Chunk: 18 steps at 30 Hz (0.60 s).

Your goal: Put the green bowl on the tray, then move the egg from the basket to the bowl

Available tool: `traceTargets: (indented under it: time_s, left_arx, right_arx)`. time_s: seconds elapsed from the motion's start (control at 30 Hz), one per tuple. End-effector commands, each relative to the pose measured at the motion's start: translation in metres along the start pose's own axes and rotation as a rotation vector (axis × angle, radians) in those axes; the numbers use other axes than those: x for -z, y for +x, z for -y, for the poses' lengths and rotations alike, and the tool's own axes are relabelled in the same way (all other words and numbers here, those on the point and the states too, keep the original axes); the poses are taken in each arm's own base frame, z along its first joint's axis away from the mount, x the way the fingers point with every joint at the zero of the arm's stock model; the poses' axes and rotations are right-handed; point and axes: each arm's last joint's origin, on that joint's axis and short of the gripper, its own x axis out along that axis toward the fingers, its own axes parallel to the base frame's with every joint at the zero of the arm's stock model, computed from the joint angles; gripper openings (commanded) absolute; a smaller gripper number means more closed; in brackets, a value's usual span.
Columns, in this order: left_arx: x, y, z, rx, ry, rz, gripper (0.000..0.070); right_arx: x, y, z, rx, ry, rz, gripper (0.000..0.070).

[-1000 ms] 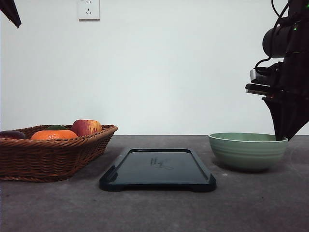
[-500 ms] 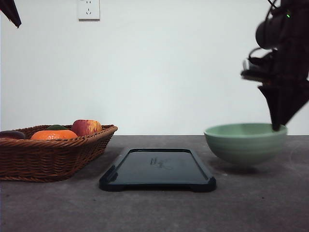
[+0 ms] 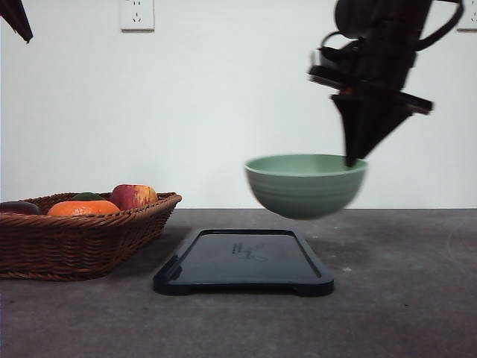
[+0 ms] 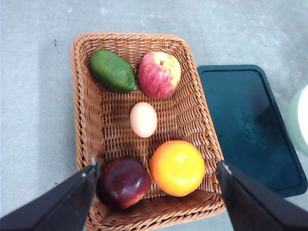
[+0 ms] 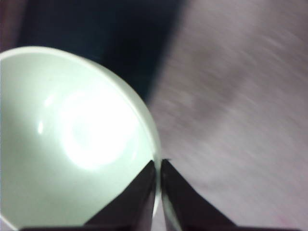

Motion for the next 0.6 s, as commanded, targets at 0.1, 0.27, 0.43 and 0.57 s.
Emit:
traceTargets:
  time_s: [0.1, 0.27, 0.43, 0.57]
  left_arx:
    - [-0.007, -0.002, 0.001, 0.009, 0.006, 0.024, 0.0501]
    - [-0.007, -0.002, 0.001, 0.009, 0.006, 0.023, 0.0501]
    - [-0.007, -0.001, 0.001, 0.009, 0.005, 0.02, 0.0501]
    - [-0.007, -0.001, 0.001, 0.009, 0.005, 0.02, 0.0501]
  right_arx:
    - [-0.014, 0.016, -0.012, -0.05, 0.005, 0.002, 0.0008]
    - [-0.03, 0.029, -0.021, -0.066, -0.015, -0.013, 0.0008]
    - [-0.044, 0.046, -0.025, -0.093, -0.013, -0.047, 0.0008]
    - [-0.05, 0.062, -0.025, -0.098, -0.007, -0.084, 0.0008]
